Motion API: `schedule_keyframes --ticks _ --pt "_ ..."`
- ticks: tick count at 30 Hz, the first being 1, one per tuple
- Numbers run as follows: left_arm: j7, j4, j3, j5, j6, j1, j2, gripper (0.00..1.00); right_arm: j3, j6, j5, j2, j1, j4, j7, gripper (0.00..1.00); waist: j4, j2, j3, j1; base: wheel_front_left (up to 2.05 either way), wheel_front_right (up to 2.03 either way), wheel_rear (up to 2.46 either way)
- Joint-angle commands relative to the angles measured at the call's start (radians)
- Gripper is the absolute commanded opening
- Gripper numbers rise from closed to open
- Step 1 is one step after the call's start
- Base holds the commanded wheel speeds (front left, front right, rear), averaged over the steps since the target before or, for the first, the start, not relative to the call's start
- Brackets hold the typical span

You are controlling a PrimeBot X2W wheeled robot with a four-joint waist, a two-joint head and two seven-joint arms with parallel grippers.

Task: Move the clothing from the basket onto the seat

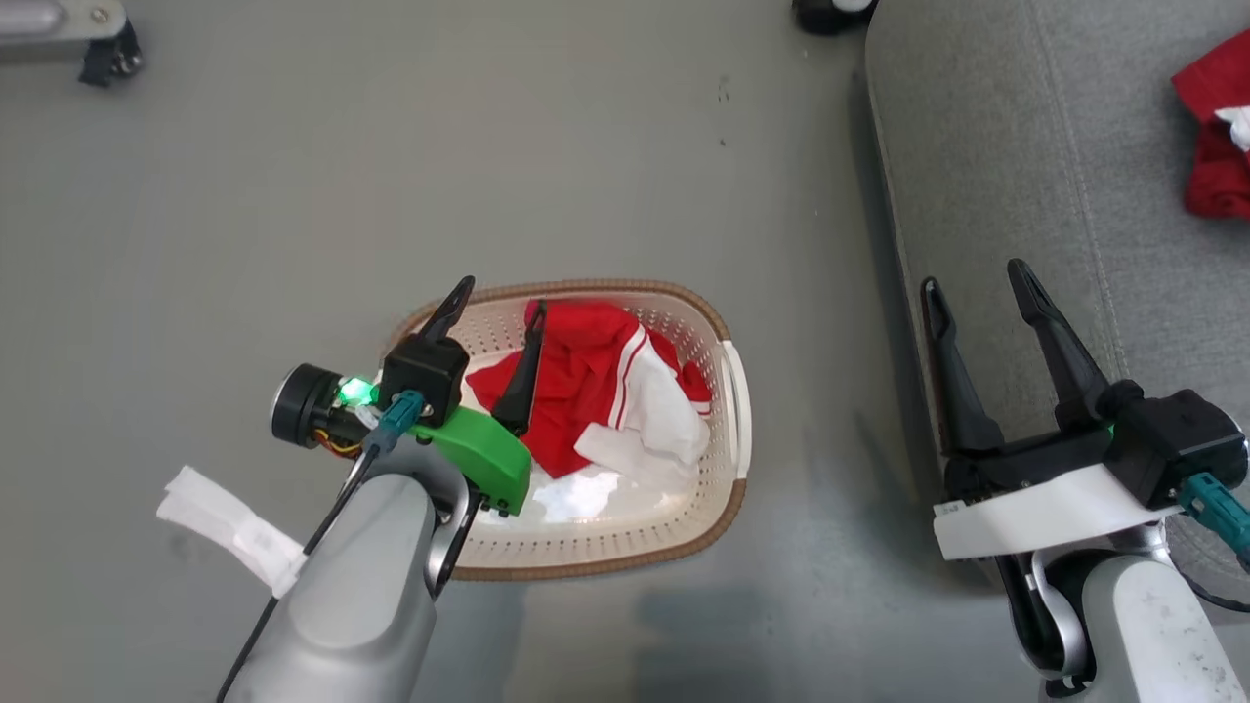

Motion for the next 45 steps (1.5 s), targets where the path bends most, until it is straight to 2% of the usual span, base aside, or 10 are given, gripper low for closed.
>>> schedule_keyframes --ticks 1,17,28,32,38,45 --pt "-0.001 0.036 -0.013 -0.016 -0.007 -0.045 0.003 1.0 0.004 -0.001 0.007 0.003 -0.026 0.006 -0.014 1.0 -0.053 0.0 0.141 -0.0001 0.0 0.0 0.0" --pt "0.043 0.412 -0.178 -0.127 -0.031 -0.305 0.003 1.0 0.059 -0.001 0.034 0.015 -0.147 0.073 -0.099 1.0 -0.161 0.0 0.367 -0.0001 0.0 0.0 0.0" --pt "0.054 0.568 -0.216 -0.167 -0.041 -0.414 0.003 1.0 0.091 -0.001 0.063 0.02 -0.185 0.105 -0.139 1.0 -0.224 0.0 0.493 -0.0001 0.0 0.0 0.0" --pt "0.065 0.607 -0.213 -0.18 -0.042 -0.443 0.024 1.0 0.105 -0.001 0.074 0.021 -0.191 0.102 -0.149 1.0 -0.244 0.0 0.529 -0.0001 0.0 0.0 0.0" --pt "0.072 0.635 -0.209 -0.18 0.0 -0.493 0.066 1.0 0.124 -0.001 0.089 0.022 -0.191 0.096 -0.157 1.0 -0.272 0.0 0.574 -0.0001 0.0 0.0 0.0" --pt "0.063 0.648 -0.195 -0.198 0.022 -0.542 0.089 1.0 0.138 -0.001 0.111 0.022 -0.192 0.1 -0.166 1.0 -0.285 0.0 0.605 -0.0001 0.0 0.0 0.0"
